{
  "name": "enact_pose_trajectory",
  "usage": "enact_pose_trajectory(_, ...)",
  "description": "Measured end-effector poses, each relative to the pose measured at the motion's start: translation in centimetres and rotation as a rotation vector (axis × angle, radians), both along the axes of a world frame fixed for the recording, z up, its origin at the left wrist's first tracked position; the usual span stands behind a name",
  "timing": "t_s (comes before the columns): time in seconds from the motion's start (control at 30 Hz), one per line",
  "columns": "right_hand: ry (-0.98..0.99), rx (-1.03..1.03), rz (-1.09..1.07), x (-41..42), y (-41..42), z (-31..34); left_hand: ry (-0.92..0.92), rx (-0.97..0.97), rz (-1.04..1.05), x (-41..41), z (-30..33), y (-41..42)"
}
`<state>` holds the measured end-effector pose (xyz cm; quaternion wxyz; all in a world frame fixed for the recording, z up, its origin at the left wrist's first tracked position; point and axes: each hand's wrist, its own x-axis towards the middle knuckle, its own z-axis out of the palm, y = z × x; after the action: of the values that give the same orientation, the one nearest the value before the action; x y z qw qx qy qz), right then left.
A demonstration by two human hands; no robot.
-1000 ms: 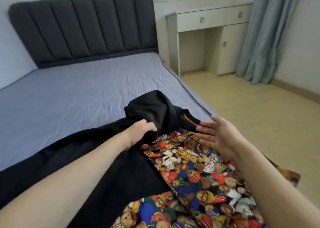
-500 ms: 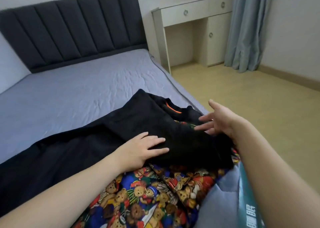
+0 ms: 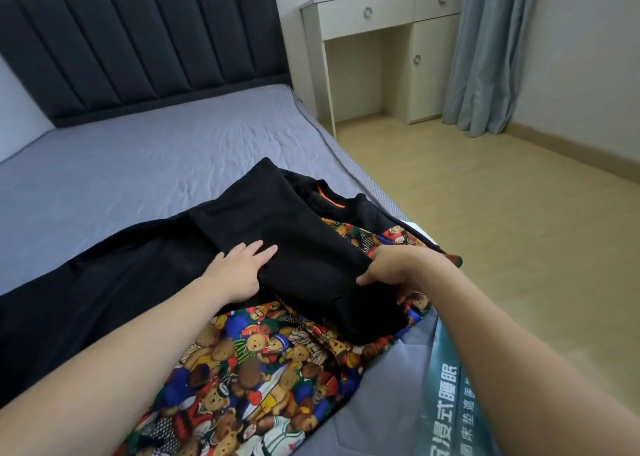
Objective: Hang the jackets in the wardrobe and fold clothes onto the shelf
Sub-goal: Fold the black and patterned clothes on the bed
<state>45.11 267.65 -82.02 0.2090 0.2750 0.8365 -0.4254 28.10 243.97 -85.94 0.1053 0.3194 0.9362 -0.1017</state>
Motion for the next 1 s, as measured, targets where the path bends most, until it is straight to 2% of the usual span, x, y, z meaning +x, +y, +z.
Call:
enact_pose_trajectory(0.07,0.003,0.143,0.070,-0.1,-0.1,0.1,-0.280,0.227,0.138,-0.4,0.7,0.5)
enact_pose_trajectory(0.13,0.049,0.363,0.123,-0.5,-0.8,-0.3,-0.570,0.595,0.260,-0.9,1.5,0.5)
enact_pose_trajectory(0.17,0.075,0.434,0.117,-0.7,-1.2,-0.6,-0.610,0.712,0.308,-0.9,1.4,0.4)
enact_pose_trajectory(0.2,0.120,0.517,0.102,-0.9,-1.7,-1.1,-0.570,0.702,0.323,-0.9,1.0,0.4)
enact_pose_trajectory(0.3,0.446,0.937,0.103,-2.7,-3.6,-2.3,-0.243,0.212,0.272,-1.2,-1.0,0.8)
enact_pose_trajectory(0.37,0.632,0.979,0.139,-4.7,-5.0,-2.9,-0.105,0.206,0.279,-2.5,-1.3,1.7)
enact_pose_trajectory(0.43,0.622,0.944,0.231,-7.1,-5.8,-3.6,-0.022,0.277,0.319,-4.5,-0.3,3.3)
enact_pose_trajectory(0.53,0.444,0.927,0.312,-10.4,-5.2,-4.9,-0.015,0.337,0.321,-8.2,0.4,5.6)
enact_pose_trajectory(0.63,0.398,0.857,0.294,-11.7,-4.8,-7.5,-0.026,0.311,0.227,-11.9,-0.5,7.0)
enact_pose_trajectory(0.77,0.477,0.859,0.243,-11.6,-5.5,-9.5,-0.036,0.272,0.284,-16.8,-3.5,7.1)
enact_pose_trajectory(0.87,0.548,0.785,0.217,-12.0,-5.8,-9.0,-0.054,0.269,0.359,-20.5,-4.3,7.3)
enact_pose_trajectory(0.93,0.665,0.786,0.097,-12.1,-5.4,-8.2,-0.085,0.280,0.384,-22.2,-4.4,7.1)
enact_pose_trajectory(1.0,0.747,0.928,-0.113,-12.6,-3.6,-7.4,-0.078,0.238,0.396,-23.1,-4.4,6.9)
